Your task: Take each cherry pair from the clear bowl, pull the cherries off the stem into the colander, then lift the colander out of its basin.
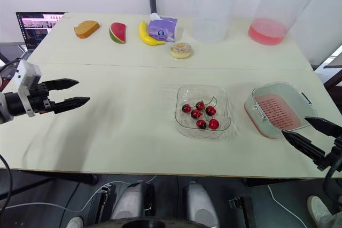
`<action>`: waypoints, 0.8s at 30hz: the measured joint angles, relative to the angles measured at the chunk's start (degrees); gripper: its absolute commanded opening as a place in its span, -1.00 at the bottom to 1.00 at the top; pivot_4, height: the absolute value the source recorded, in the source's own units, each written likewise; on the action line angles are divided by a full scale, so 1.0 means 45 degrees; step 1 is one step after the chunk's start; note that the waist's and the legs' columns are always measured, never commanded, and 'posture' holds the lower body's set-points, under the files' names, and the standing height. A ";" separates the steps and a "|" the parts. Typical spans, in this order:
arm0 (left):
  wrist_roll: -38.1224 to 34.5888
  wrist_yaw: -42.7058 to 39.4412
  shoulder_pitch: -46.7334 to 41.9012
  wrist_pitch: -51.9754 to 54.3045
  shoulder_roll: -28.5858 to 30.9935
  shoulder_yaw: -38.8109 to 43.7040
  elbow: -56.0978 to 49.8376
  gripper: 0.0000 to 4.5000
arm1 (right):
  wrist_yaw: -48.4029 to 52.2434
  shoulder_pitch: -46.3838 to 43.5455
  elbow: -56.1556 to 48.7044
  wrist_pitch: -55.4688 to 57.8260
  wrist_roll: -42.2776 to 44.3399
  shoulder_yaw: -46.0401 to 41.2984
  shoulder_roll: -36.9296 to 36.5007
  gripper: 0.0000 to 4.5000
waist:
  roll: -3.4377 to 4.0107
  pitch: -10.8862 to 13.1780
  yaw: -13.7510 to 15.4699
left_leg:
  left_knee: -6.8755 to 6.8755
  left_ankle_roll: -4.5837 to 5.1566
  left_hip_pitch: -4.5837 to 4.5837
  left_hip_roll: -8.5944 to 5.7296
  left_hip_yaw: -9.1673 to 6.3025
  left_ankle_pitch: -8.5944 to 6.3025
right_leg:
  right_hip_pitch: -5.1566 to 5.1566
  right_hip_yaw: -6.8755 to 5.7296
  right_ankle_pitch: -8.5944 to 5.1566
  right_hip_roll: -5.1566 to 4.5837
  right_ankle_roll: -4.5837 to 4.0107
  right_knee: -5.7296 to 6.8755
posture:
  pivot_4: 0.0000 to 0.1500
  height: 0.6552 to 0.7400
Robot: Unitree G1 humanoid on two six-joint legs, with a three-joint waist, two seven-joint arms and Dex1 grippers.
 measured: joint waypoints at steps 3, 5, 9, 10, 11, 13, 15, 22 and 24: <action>0.0002 0.0021 0.0001 0.0067 0.0002 0.0000 -0.0013 1.00 | 0.0002 0.0001 0.0002 0.0003 0.0000 0.0000 0.0000 0.99 | 0.0000 0.0000 0.0000 | 0.0000 0.0000 0.0000 0.0000 0.0000 0.0000 | 0.0000 0.0000 -0.0001 0.0000 -0.0001 0.0000 | 1.00 1.00; 0.0001 0.0049 0.0000 0.0069 0.0002 -0.0001 -0.0015 1.00 | 0.0002 0.0003 0.0002 0.0009 0.0003 0.0000 0.0000 0.99 | 0.0000 0.0000 0.0000 | 0.0000 0.0000 0.0000 0.0000 0.0000 0.0000 | 0.0000 0.0000 -0.0001 0.0000 -0.0002 0.0000 | 1.00 1.00; -0.0030 0.0123 -0.0011 0.0077 0.0001 0.0000 -0.0014 1.00 | 0.0000 0.0003 0.0002 0.0009 0.0001 0.0000 0.0001 0.99 | 0.0000 0.0000 0.0001 | 0.0000 0.0000 0.0000 0.0001 0.0000 0.0000 | 0.0000 0.0000 -0.0002 -0.0001 -0.0003 -0.0001 | 1.00 1.00; -0.0037 0.0127 -0.0027 0.0077 0.0001 0.0000 -0.0014 1.00 | -0.0002 0.0002 0.0002 0.0009 0.0001 0.0000 0.0001 0.99 | 0.0000 0.0000 0.0002 | 0.0000 0.0000 -0.0001 0.0000 0.0000 0.0000 | 0.0000 0.0000 -0.0002 -0.0001 -0.0004 -0.0001 | 1.00 1.00; -0.0039 0.0126 -0.0043 0.0077 0.0001 0.0000 -0.0014 1.00 | -0.0003 0.0001 0.0002 0.0008 0.0000 0.0000 0.0001 0.99 | 0.0001 0.0000 0.0001 | -0.0001 0.0000 -0.0001 0.0000 -0.0001 0.0000 | 0.0000 0.0000 -0.0005 -0.0002 -0.0009 -0.0002 | 1.00 1.00; -0.0042 0.0125 -0.0053 0.0076 0.0001 0.0000 -0.0013 1.00 | -0.0004 0.0000 0.0002 0.0008 -0.0009 0.0000 0.0002 0.99 | 0.0001 0.0000 -0.0001 | -0.0001 0.0000 -0.0001 0.0001 0.0000 0.0000 | 0.0000 0.0000 -0.0015 -0.0002 -0.0027 -0.0002 | 1.00 1.00; -0.0042 0.0123 -0.0056 0.0075 0.0001 0.0000 -0.0009 1.00 | -0.0005 0.0000 0.0003 0.0008 -0.0018 0.0000 0.0010 0.99 | 0.0001 0.0001 -0.0001 | -0.0001 0.0000 0.0000 0.0001 -0.0001 0.0000 | -0.0001 0.0000 -0.0015 -0.0003 -0.0028 -0.0002 | 1.00 1.00; -0.0042 0.0105 -0.0063 0.0065 0.0001 0.0000 0.0019 1.00 | -0.0014 -0.0007 0.0003 0.0007 -0.0164 0.0000 0.0057 0.99 | 0.0001 0.0001 -0.0001 | -0.0002 -0.0001 -0.0001 0.0001 -0.0001 -0.0001 | -0.0001 0.0000 -0.0018 -0.0006 -0.0033 -0.0002 | 1.00 1.00; -0.0043 0.0095 -0.0063 0.0058 0.0001 0.0000 0.0025 1.00 | -0.0041 -0.0018 0.0004 0.0007 -0.0237 0.0000 0.0064 0.99 | 0.0001 0.0001 -0.0002 | -0.0003 -0.0001 0.0000 0.0000 0.0000 -0.0001 | -0.0002 0.0000 -0.0019 -0.0008 -0.0034 -0.0002 | 1.00 1.00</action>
